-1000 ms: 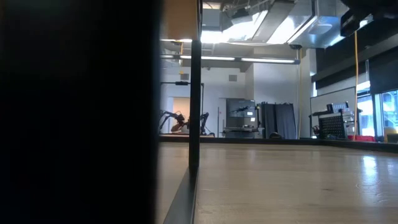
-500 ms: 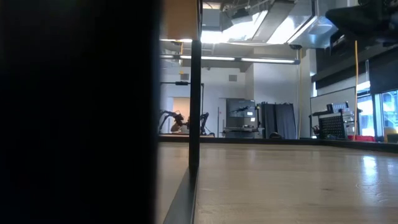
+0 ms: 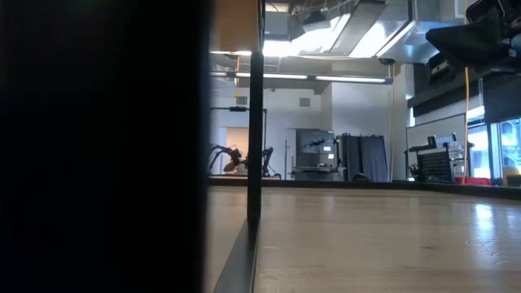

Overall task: Pick and place cans onto a shelf
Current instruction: Return to home position

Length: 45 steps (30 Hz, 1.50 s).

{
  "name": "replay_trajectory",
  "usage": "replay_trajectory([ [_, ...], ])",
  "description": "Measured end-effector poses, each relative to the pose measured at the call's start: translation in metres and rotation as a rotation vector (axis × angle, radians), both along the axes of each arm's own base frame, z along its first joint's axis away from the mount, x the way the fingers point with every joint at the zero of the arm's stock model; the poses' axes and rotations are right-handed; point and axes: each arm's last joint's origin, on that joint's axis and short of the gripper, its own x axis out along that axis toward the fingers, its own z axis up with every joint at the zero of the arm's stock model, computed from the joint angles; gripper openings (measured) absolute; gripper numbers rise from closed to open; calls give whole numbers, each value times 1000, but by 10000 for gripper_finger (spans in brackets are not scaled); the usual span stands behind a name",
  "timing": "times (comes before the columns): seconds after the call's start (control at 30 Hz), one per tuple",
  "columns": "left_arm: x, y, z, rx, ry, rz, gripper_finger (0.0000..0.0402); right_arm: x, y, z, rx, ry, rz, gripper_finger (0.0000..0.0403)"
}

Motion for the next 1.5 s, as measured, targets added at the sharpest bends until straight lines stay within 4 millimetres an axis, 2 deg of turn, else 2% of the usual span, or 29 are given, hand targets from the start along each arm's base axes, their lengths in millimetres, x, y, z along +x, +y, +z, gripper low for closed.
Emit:
replay_trajectory([
  [0.3, 7, -3, -10, -14, -24, -1, 0, 4, 0, -17, 2, 8, 25, 5],
  [0.7, 7, -5, -10, 56, -64, -53, 0, 4, 0, -15, -37, -13, 21, 5],
  [0.87, 15, -9, -27, 73, -49, -55, 0, 4, 0, -15, -32, -12, 22, 5],
  [1.2, 34, -17, -81, 16, -46, -32, 0, 4, 1, -15, 52, 4, 58, 5],
  [1.5, 35, -16, -84, -6, -8, -10, 0, 4, 1, -16, 95, 16, 70, 5],
])
